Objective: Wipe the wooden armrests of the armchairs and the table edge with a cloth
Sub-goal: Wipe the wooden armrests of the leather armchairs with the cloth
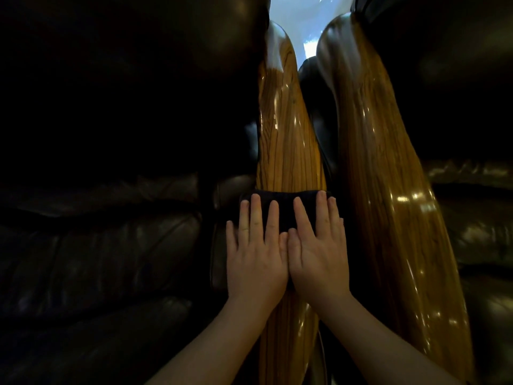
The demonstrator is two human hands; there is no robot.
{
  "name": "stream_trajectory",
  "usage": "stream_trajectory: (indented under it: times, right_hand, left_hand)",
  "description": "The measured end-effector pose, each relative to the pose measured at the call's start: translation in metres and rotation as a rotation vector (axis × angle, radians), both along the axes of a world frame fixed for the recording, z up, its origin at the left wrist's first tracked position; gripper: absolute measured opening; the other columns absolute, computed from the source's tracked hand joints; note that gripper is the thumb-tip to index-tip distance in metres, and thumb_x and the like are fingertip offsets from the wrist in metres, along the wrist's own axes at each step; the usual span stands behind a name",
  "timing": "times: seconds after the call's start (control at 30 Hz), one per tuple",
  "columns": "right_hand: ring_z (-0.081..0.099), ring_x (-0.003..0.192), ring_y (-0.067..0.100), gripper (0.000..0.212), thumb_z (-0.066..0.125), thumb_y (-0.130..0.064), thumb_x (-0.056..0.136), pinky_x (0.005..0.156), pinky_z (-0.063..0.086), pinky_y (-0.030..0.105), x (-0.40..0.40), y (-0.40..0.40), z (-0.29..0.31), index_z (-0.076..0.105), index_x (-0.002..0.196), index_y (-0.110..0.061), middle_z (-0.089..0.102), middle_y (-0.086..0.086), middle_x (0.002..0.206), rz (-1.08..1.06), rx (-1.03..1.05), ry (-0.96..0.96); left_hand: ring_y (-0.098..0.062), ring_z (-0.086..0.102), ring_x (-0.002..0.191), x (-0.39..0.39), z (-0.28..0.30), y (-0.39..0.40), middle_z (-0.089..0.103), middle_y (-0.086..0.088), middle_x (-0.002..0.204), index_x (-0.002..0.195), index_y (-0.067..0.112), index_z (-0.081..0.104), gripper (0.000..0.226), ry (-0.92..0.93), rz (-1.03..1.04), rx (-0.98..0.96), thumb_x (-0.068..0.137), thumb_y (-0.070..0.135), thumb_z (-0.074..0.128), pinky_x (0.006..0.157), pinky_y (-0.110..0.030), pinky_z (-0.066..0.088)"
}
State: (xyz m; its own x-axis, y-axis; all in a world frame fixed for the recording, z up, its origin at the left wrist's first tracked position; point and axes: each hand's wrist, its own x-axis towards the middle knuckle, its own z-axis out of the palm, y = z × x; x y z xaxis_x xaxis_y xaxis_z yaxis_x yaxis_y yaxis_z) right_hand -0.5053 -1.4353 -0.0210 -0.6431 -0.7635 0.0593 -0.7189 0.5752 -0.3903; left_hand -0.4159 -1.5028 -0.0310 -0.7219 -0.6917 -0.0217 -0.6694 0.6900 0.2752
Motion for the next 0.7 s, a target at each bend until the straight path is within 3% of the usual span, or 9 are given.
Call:
stream_trajectory:
  times: [0.17,0.33,0.5,0.6,0.7]
  right_hand:
    - [0.011,0.145,0.026,0.052,0.031,-0.042,0.097,0.114,0.021,0.052,-0.014,0.001,0.007,0.032,0.146,-0.024,0.020,0.011,0.157,0.044,0.008,-0.003]
    - [0.026,0.134,0.016,0.056,0.038,-0.048,0.093,0.101,0.028,0.033,-0.052,-0.004,0.027,0.032,0.144,-0.027,0.037,0.001,0.146,0.027,-0.075,-0.077]
    - [0.037,0.119,0.000,0.055,0.048,-0.041,0.094,0.087,0.025,0.015,-0.089,-0.011,0.044,0.034,0.144,-0.025,0.047,-0.003,0.140,0.063,-0.107,-0.159]
    - [0.040,0.126,0.008,0.060,0.055,-0.038,0.091,0.090,0.027,0.018,-0.097,-0.017,0.046,0.031,0.146,-0.027,0.044,-0.003,0.144,0.094,0.002,-0.217]
    - [0.045,0.120,0.011,0.065,0.059,-0.037,0.088,0.080,0.031,0.017,-0.094,-0.022,0.043,0.029,0.146,-0.032,0.044,-0.003,0.143,0.115,0.097,-0.261]
  left_hand:
    - [-0.026,-0.001,0.145,-0.003,0.015,-0.012,0.010,-0.016,0.157,0.146,0.017,0.023,0.054,0.111,-0.004,0.060,0.097,0.039,0.026,0.114,-0.053,0.016]
    - [-0.025,0.019,0.141,-0.014,0.037,-0.050,0.028,-0.012,0.150,0.141,0.019,0.029,0.060,0.242,-0.052,0.062,0.089,0.036,0.052,0.111,-0.051,0.026]
    - [-0.021,0.042,0.126,-0.029,0.050,-0.082,0.044,-0.004,0.139,0.142,0.023,0.030,0.066,0.108,-0.213,0.007,0.086,0.042,0.058,0.105,-0.043,0.035]
    - [-0.022,0.044,0.124,-0.030,0.049,-0.087,0.046,-0.004,0.139,0.143,0.023,0.030,0.067,-0.005,-0.292,-0.031,0.086,0.042,0.059,0.101,-0.039,0.036]
    - [-0.022,0.044,0.121,-0.029,0.049,-0.085,0.045,-0.004,0.137,0.144,0.025,0.027,0.071,-0.035,-0.270,-0.037,0.084,0.041,0.062,0.095,-0.037,0.041]
